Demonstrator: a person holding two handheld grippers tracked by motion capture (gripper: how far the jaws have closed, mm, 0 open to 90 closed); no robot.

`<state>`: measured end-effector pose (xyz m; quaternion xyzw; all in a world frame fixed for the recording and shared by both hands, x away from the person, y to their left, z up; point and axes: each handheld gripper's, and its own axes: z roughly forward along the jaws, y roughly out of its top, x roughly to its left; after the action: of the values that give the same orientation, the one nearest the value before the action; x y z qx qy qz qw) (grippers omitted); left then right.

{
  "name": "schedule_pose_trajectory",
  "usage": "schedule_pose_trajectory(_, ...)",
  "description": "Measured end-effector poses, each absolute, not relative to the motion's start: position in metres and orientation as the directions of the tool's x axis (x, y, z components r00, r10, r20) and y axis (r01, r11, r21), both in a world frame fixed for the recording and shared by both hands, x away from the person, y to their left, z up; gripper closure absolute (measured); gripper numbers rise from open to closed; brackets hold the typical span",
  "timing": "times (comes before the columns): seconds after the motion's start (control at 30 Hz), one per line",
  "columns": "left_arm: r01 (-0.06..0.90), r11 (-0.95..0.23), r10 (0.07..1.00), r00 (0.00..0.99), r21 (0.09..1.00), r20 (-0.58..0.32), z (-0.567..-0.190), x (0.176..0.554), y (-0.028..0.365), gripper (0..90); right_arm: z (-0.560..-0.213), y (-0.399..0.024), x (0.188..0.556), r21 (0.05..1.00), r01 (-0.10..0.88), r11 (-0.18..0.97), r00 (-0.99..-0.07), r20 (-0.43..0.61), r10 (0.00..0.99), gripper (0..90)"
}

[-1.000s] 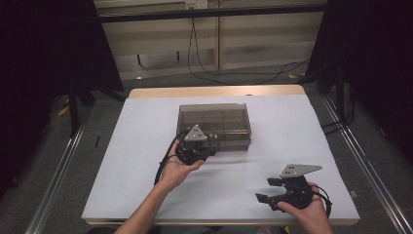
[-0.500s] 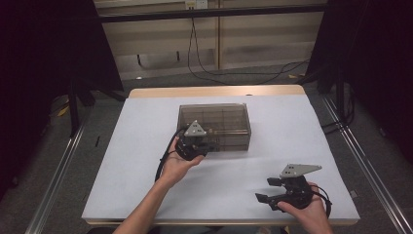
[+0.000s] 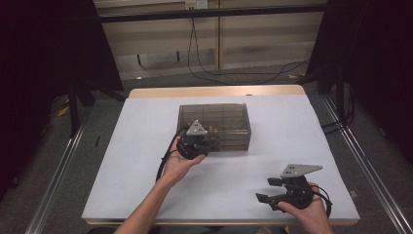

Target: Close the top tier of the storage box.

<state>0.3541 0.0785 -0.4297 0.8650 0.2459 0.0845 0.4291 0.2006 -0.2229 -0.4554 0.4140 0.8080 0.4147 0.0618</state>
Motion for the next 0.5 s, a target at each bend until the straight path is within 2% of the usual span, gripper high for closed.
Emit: schedule_pose_trajectory(0.5, 0.354, -0.515, 0.491, 0.868, 0.781, -0.070, -0.4298, 0.3536, 0.0792, 73.8, -0.4545, -0.2242, 0.2003, 0.724, 0.619, 0.305, -0.646, 0.247, 0.723, 27.2)
